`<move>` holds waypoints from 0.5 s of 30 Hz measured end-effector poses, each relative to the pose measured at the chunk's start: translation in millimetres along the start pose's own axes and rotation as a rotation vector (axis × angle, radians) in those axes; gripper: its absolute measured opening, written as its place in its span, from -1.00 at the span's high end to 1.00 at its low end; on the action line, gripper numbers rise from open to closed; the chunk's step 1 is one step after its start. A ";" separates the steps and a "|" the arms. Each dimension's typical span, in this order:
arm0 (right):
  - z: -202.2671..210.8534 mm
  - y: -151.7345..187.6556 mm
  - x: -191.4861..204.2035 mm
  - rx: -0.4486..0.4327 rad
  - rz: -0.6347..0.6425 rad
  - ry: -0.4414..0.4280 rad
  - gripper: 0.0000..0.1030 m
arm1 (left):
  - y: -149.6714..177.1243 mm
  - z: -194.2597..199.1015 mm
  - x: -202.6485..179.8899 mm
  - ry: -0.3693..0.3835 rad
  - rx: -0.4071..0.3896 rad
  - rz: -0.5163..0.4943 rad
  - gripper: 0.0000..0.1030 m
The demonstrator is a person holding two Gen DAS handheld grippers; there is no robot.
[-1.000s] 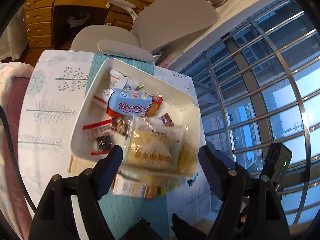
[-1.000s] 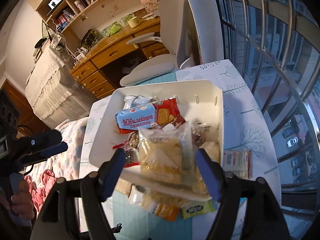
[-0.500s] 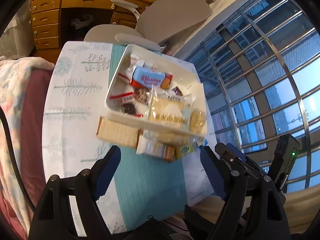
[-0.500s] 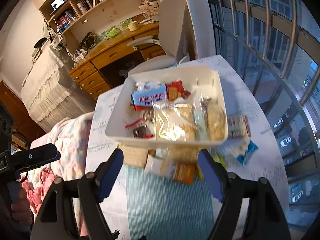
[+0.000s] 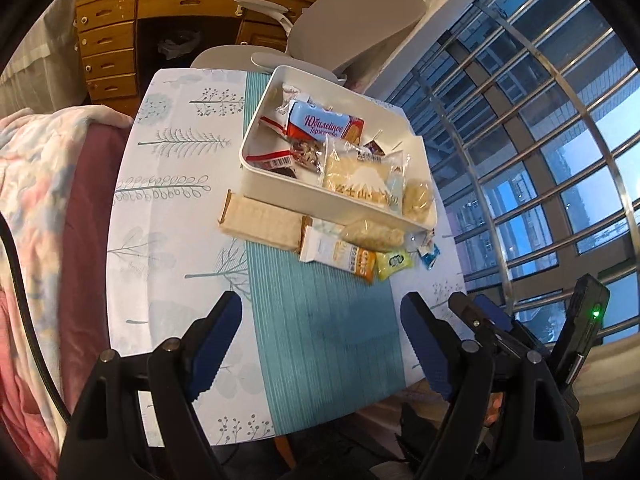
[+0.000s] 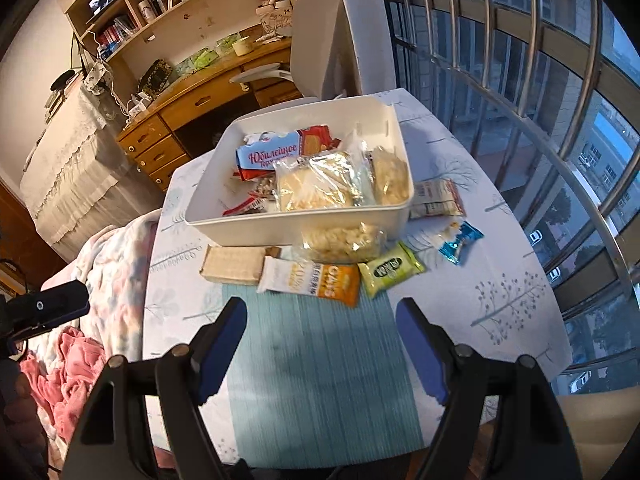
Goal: Organize snacks
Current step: 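Withdraw both open tools from the basket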
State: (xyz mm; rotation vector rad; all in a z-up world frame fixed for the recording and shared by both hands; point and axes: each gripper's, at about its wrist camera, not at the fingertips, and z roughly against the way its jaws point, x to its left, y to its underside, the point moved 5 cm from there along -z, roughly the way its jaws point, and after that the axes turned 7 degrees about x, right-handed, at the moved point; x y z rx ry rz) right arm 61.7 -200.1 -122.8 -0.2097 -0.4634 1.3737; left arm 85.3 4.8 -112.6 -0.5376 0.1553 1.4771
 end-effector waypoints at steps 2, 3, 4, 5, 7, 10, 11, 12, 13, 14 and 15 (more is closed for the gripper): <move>-0.7 4.0 -7.0 -0.010 0.009 0.006 -0.50 | 3.3 -4.2 -3.3 -0.015 0.001 -0.008 -0.56; -1.3 6.0 -11.8 -0.014 0.020 0.011 -0.50 | 3.9 -6.1 -4.5 -0.023 0.001 -0.011 -0.56; -2.4 6.7 -14.4 -0.016 0.027 0.016 -0.50 | 4.2 -8.6 -7.0 -0.035 -0.002 -0.016 -0.56; -3.3 7.6 -19.9 -0.019 0.040 0.024 -0.50 | 4.1 -10.2 -8.8 -0.043 -0.005 -0.021 -0.56; -4.6 7.7 -29.2 -0.023 0.056 0.039 -0.50 | 3.0 -15.0 -14.6 -0.068 -0.011 -0.028 -0.56; -6.2 6.1 -47.3 -0.034 0.077 0.046 -0.50 | 0.3 -23.3 -23.4 -0.087 -0.020 -0.030 -0.56; -6.7 5.3 -52.0 -0.039 0.085 0.044 -0.50 | -0.7 -27.9 -27.3 -0.095 -0.019 -0.032 -0.56; -7.6 2.9 -59.1 -0.044 0.101 0.044 -0.50 | -1.7 -33.2 -31.4 -0.106 -0.017 -0.032 -0.56; -8.2 1.4 -62.8 -0.045 0.111 0.043 -0.50 | -1.9 -37.1 -34.4 -0.115 -0.016 -0.033 -0.56; -9.5 0.1 -67.6 -0.045 0.124 0.040 -0.50 | -2.5 -42.9 -38.9 -0.125 -0.015 -0.035 -0.56; -11.0 -3.0 -73.9 -0.046 0.142 0.033 -0.50 | -2.9 -47.6 -42.8 -0.130 -0.015 -0.037 -0.56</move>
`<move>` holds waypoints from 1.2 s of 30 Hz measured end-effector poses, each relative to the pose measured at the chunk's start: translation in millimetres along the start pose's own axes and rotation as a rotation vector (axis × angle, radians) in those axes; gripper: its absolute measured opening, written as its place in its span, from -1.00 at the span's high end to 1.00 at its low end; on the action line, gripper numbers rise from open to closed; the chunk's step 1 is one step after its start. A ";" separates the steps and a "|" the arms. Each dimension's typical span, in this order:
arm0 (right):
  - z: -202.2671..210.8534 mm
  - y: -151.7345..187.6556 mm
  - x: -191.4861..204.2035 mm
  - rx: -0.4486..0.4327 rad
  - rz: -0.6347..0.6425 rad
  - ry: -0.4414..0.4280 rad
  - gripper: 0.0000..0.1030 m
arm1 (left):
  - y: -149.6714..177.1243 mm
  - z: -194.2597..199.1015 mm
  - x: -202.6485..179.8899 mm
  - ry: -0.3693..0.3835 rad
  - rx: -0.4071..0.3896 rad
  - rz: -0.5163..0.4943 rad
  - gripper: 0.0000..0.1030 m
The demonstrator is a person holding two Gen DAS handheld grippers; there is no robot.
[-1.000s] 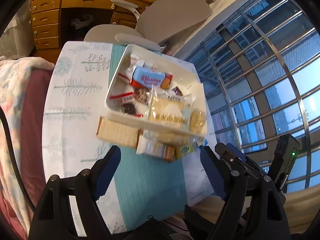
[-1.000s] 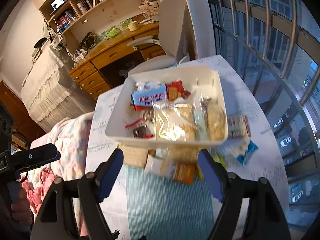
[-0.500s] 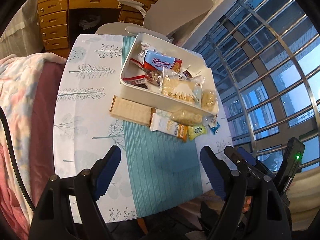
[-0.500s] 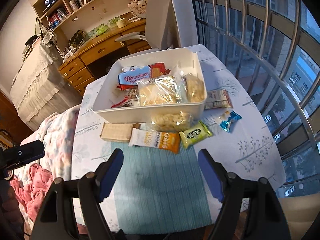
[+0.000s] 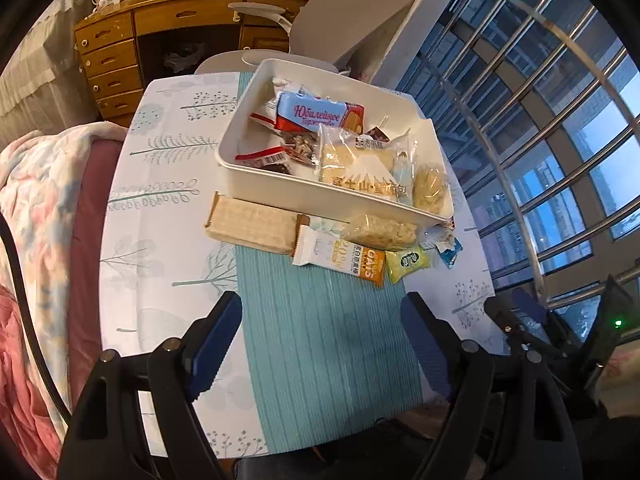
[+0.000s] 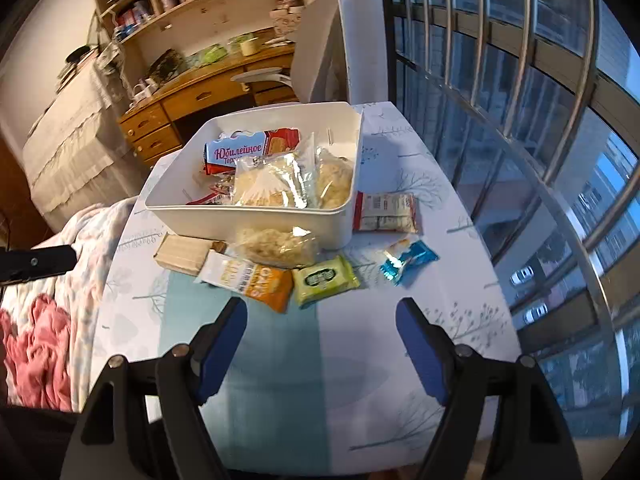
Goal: Organize snacks
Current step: 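Withdraw both open tools from the basket, then move the right tool to the blue-and-white packet while the left tool approaches the white oat bar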
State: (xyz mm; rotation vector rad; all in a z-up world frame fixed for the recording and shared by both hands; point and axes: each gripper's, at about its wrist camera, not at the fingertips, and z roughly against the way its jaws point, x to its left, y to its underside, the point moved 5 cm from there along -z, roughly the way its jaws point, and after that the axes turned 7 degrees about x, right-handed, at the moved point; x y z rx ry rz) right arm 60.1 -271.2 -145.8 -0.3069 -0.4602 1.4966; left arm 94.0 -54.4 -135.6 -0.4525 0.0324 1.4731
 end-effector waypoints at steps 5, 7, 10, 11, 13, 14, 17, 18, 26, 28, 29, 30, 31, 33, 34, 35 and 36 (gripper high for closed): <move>-9.1 -10.3 -22.3 0.008 0.054 -0.020 -0.50 | -4.3 -27.0 -25.5 -0.023 0.025 -0.015 -0.56; -13.3 -15.9 -32.1 0.017 0.068 -0.041 -0.50 | -6.0 -37.4 -35.2 -0.024 0.032 -0.019 -0.56; -22.6 -23.5 -44.0 0.040 0.092 -0.050 -0.50 | -9.0 -55.8 -49.2 -0.034 0.056 -0.021 -0.56; -26.3 -25.9 -47.0 0.053 0.101 -0.054 -0.50 | -10.1 -63.4 -53.2 -0.039 0.070 -0.018 -0.56; -34.9 -28.6 -53.0 0.082 0.124 -0.063 -0.50 | -11.8 -78.1 -58.8 -0.048 0.094 -0.005 -0.57; -39.4 -29.3 -55.6 0.096 0.134 -0.066 -0.50 | -12.3 -84.1 -60.3 -0.052 0.105 0.002 -0.57; -54.0 -30.2 -64.8 0.145 0.156 -0.076 -0.50 | -12.6 -103.7 -60.6 -0.060 0.141 0.046 -0.58; -59.1 -30.4 -68.3 0.162 0.162 -0.081 -0.50 | -12.9 -110.1 -59.7 -0.060 0.151 0.066 -0.58; -96.8 -28.3 -88.0 0.289 0.177 -0.117 -0.51 | -12.8 -152.4 -30.2 -0.083 0.176 0.322 -0.58; -107.1 -29.1 -91.9 0.317 0.171 -0.129 -0.51 | -13.7 -159.8 -24.5 -0.085 0.169 0.372 -0.58; -111.9 -29.5 -93.7 0.328 0.167 -0.136 -0.51 | -13.9 -164.2 -22.0 -0.083 0.168 0.396 -0.58; -116.0 -30.7 -94.8 0.336 0.164 -0.141 -0.51 | -14.2 -169.0 -20.1 -0.083 0.166 0.417 -0.58; -120.4 -31.6 -95.6 0.345 0.163 -0.142 -0.51 | -14.3 -173.3 -19.0 -0.085 0.164 0.428 -0.58; -129.6 -33.3 -97.3 0.359 0.164 -0.140 -0.51 | -15.4 -181.1 -15.5 -0.093 0.162 0.456 -0.58; -134.2 -34.3 -98.2 0.365 0.162 -0.140 -0.51 | -15.7 -184.6 -13.9 -0.096 0.161 0.471 -0.58; -137.8 -34.9 -99.4 0.370 0.160 -0.141 -0.51 | -15.8 -188.8 -12.2 -0.096 0.163 0.488 -0.58; -141.6 -35.9 -100.2 0.376 0.158 -0.142 -0.51 | -15.2 -191.7 -11.0 -0.097 0.164 0.497 -0.58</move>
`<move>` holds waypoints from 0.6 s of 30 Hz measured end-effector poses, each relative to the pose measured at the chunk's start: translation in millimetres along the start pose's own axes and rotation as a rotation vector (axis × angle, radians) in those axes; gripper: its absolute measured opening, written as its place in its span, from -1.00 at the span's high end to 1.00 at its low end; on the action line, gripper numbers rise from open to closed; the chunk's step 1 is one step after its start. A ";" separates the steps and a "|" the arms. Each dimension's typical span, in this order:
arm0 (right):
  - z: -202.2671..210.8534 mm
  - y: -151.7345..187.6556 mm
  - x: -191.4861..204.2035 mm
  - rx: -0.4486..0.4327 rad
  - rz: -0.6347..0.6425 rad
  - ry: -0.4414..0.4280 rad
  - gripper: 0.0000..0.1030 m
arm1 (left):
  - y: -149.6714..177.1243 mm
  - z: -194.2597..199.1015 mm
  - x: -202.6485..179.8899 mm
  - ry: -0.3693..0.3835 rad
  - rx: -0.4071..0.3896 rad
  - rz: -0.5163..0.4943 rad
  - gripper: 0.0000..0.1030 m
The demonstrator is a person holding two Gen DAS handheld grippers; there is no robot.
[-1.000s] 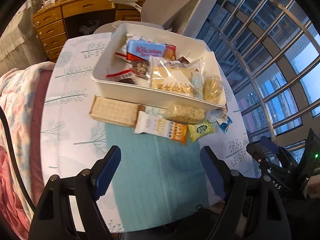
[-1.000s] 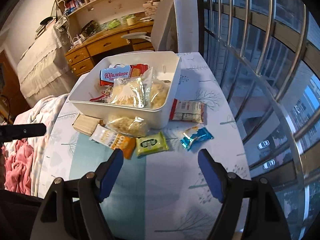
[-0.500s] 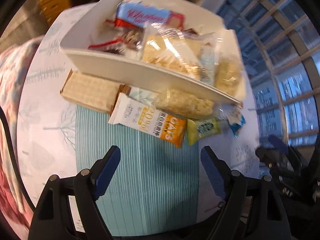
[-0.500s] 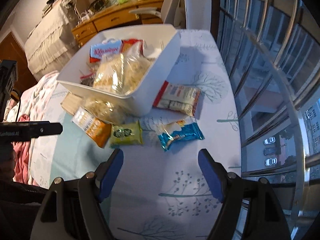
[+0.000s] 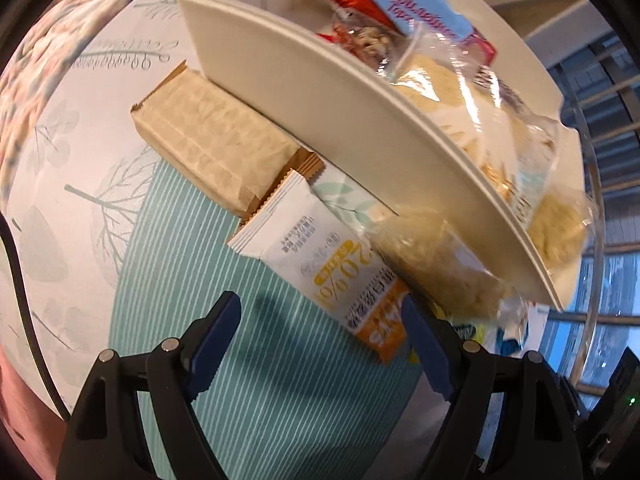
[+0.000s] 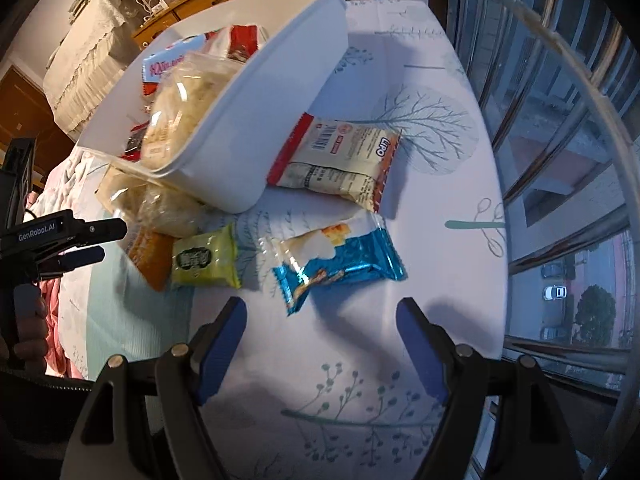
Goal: Organize snacks
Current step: 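Move the right tool to the blue-and-white packet while the left tool approaches the white oat bar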
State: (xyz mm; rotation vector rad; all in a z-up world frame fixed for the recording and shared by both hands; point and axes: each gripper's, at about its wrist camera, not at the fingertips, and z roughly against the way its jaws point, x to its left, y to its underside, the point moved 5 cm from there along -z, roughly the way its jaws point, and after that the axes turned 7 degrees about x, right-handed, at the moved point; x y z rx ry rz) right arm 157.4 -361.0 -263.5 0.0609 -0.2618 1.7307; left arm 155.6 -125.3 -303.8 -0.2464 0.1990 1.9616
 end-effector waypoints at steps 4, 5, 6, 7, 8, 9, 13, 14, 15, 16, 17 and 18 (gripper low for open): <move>-7.8 -8.2 -3.9 0.006 0.000 -0.003 -0.51 | -3.3 -10.1 -0.6 -0.016 -0.001 0.016 -0.58; -9.3 -9.6 -4.9 0.005 0.001 0.000 -0.51 | -4.1 -13.0 -1.3 -0.021 0.000 0.019 -0.58; -10.7 -10.6 -6.0 0.006 0.002 0.002 -0.51 | -4.7 -15.5 -2.1 -0.024 0.000 0.020 -0.58; -11.1 -12.3 -7.0 0.006 0.003 0.003 -0.51 | -5.6 -18.9 -3.5 -0.034 0.002 0.020 -0.58; -12.5 -13.9 -8.4 0.005 0.002 0.004 -0.51 | -7.8 -21.4 -6.9 -0.041 0.002 0.021 -0.58; -13.8 -15.8 -9.6 0.003 0.002 0.004 -0.51 | -9.3 -23.4 -8.7 -0.047 -0.002 0.023 -0.58; -19.2 -25.4 -14.3 0.001 0.006 0.013 -0.51 | -10.0 -29.0 -10.6 -0.061 -0.014 0.030 -0.62; -21.9 -27.5 -17.1 0.002 0.007 0.009 -0.53 | -9.4 -30.3 -10.4 -0.067 -0.019 0.034 -0.69; -21.6 -29.1 -17.4 -0.008 0.014 0.009 -0.54 | -5.7 -30.5 -9.2 -0.074 -0.022 0.041 -0.78; -22.5 -30.8 -17.3 -0.011 0.025 0.016 -0.55 | -6.2 -32.3 -8.0 -0.082 -0.023 0.051 -0.82; -23.0 -34.4 -16.7 -0.015 0.035 0.022 -0.56 | -5.1 -33.7 -6.2 -0.087 -0.023 0.060 -0.85; -23.5 -36.8 -16.2 -0.019 0.048 0.029 -0.56 | -3.8 -34.6 -3.8 -0.085 -0.027 0.063 -0.85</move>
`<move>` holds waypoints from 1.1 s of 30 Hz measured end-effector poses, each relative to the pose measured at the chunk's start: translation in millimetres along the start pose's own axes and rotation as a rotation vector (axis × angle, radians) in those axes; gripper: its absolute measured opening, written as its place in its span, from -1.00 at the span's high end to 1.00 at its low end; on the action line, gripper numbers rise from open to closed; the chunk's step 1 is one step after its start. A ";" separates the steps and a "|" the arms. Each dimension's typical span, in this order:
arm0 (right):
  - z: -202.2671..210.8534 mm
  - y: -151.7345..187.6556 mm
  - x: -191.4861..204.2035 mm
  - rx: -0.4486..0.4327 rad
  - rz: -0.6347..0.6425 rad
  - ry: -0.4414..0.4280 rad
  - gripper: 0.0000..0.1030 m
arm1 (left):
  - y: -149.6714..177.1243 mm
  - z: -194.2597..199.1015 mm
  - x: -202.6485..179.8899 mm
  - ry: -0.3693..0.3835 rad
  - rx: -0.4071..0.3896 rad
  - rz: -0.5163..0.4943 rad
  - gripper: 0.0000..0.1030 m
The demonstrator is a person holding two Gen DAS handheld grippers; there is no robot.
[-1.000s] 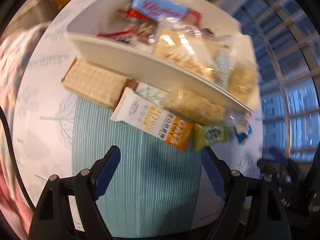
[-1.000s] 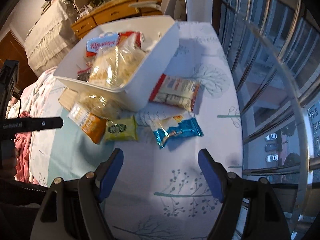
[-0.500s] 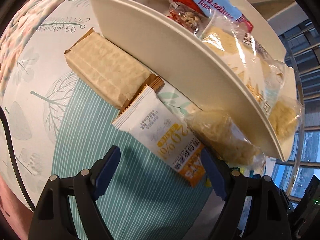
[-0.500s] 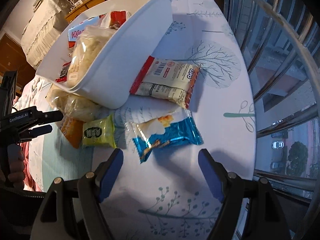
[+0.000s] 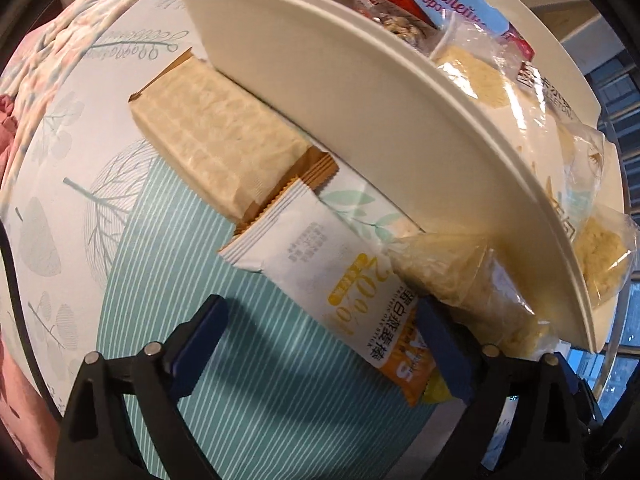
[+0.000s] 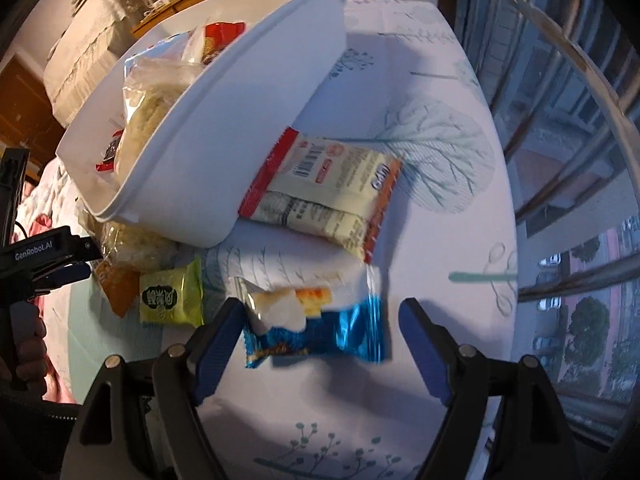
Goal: Organize snacks
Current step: 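Move the right tool to the blue-and-white packet while the left tool approaches the white oat bar, then grasp the blue-and-white packet with the right tool while the left tool grasps the white oat bar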
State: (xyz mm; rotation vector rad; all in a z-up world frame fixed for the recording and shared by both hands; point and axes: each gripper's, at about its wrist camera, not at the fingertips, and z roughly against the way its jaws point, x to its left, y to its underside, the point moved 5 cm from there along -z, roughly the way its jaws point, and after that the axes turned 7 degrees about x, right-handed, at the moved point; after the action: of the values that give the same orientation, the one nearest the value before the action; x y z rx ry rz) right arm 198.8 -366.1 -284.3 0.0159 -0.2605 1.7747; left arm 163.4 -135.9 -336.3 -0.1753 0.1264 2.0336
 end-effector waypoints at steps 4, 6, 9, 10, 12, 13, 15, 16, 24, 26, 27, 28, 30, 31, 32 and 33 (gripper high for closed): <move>-2.1 -7.9 5.2 -0.021 0.033 0.023 -0.56 | 3.4 1.8 5.1 -0.014 -0.010 -0.009 -0.85; -2.6 -11.0 8.7 -0.027 0.057 0.043 -0.56 | 4.6 3.2 5.3 -0.023 -0.009 -0.006 -0.85; -7.2 -13.3 16.3 -0.033 0.101 0.075 -0.54 | 7.0 3.5 8.6 -0.030 -0.004 0.004 -0.85; -8.3 -13.0 18.4 -0.037 0.117 0.083 -0.51 | 6.5 2.6 9.5 -0.033 -0.003 0.009 -0.85; -8.8 -13.6 21.8 -0.048 0.139 0.093 -0.38 | 8.7 3.6 16.3 -0.045 0.001 0.026 -0.84; -8.9 -14.0 22.9 -0.050 0.146 0.096 -0.36 | 10.0 4.4 21.1 -0.050 -0.001 0.041 -0.82; -10.2 -13.7 26.6 -0.054 0.151 0.094 -0.27 | 10.4 4.9 30.6 -0.040 -0.003 0.064 -0.76; -10.2 -13.5 27.9 -0.059 0.152 0.094 -0.26 | 10.6 5.4 34.7 -0.035 -0.005 0.076 -0.72; -7.1 -5.9 30.3 -0.055 0.148 0.101 0.06 | 6.9 16.1 53.8 0.043 -0.040 0.087 0.28; -5.8 -5.9 30.7 -0.051 0.143 0.101 0.10 | 6.4 17.9 54.8 0.070 -0.038 0.081 0.46; -5.1 -6.1 30.2 -0.050 0.139 0.102 0.12 | 5.7 18.3 52.5 0.079 -0.035 0.081 0.57; -4.4 -5.9 29.6 -0.049 0.133 0.101 0.13 | 5.9 19.3 53.4 0.089 -0.031 0.082 0.60; -3.0 -6.3 30.1 -0.046 0.124 0.097 0.16 | 4.9 20.9 52.5 0.117 -0.013 0.093 0.66; -2.4 -5.1 28.4 -0.048 0.120 0.092 0.17 | 5.3 19.8 54.6 0.161 0.012 0.098 0.66; -0.5 -4.3 28.5 -0.052 0.117 0.087 0.18 | 5.4 20.7 54.8 0.214 0.036 0.108 0.66; 0.9 -3.6 28.5 -0.054 0.116 0.085 0.19 | 6.5 20.8 58.5 0.258 0.046 0.117 0.65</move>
State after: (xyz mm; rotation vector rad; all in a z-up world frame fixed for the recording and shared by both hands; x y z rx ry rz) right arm 195.9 -338.2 -278.4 -0.1146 -0.2522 1.8774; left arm 130.1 -84.1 -326.2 -0.4098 0.3519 2.1150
